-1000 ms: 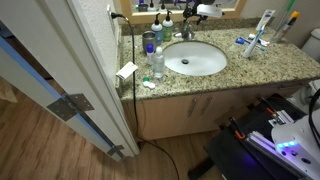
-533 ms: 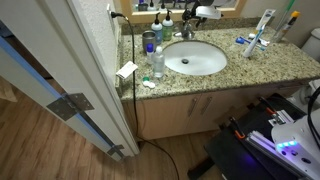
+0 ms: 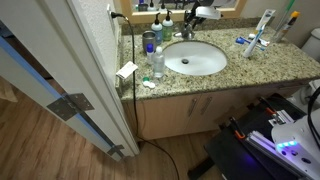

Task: Open the tap

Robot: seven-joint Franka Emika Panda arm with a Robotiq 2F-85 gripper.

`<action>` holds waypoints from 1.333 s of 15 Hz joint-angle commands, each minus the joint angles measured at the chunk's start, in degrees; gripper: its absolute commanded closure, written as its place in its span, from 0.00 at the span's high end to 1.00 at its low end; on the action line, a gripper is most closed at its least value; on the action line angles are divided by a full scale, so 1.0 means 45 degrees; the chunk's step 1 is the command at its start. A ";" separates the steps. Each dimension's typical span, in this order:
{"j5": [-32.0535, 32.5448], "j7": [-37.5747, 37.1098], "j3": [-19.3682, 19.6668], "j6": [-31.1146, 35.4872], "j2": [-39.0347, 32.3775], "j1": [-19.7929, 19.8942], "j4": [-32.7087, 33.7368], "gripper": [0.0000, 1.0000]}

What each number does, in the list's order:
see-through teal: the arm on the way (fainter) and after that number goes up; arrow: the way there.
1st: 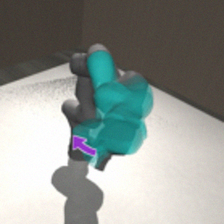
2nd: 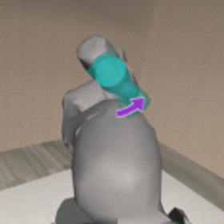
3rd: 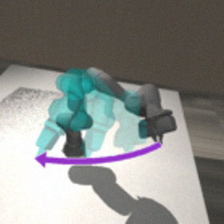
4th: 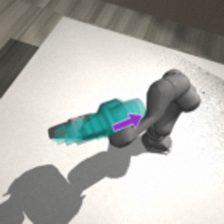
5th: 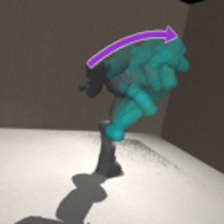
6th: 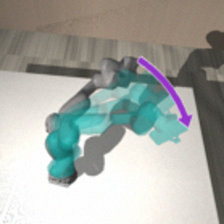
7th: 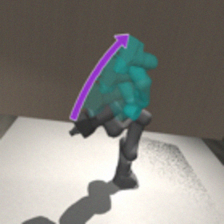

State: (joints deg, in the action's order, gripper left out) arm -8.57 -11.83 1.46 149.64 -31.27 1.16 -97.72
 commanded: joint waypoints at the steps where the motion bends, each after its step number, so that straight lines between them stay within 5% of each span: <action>1: -0.0273 0.0123 -0.0192 -0.0353 0.0607 0.0082 -0.0506 0.23; 4: -0.0618 0.0025 -0.0302 -0.0476 0.1264 0.0220 -0.0955 0.04; 16: -0.5259 -0.0168 -0.1231 0.2487 0.3204 0.1288 -0.0702 0.07; 17: -0.5602 0.0153 -0.1369 0.2797 0.3762 0.1348 -0.0752 0.48; 20: -0.4531 0.0567 -0.0736 0.0408 0.5489 0.1184 -0.1179 0.67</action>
State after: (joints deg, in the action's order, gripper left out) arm -31.42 -11.66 -2.95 158.83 -13.74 5.88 -98.63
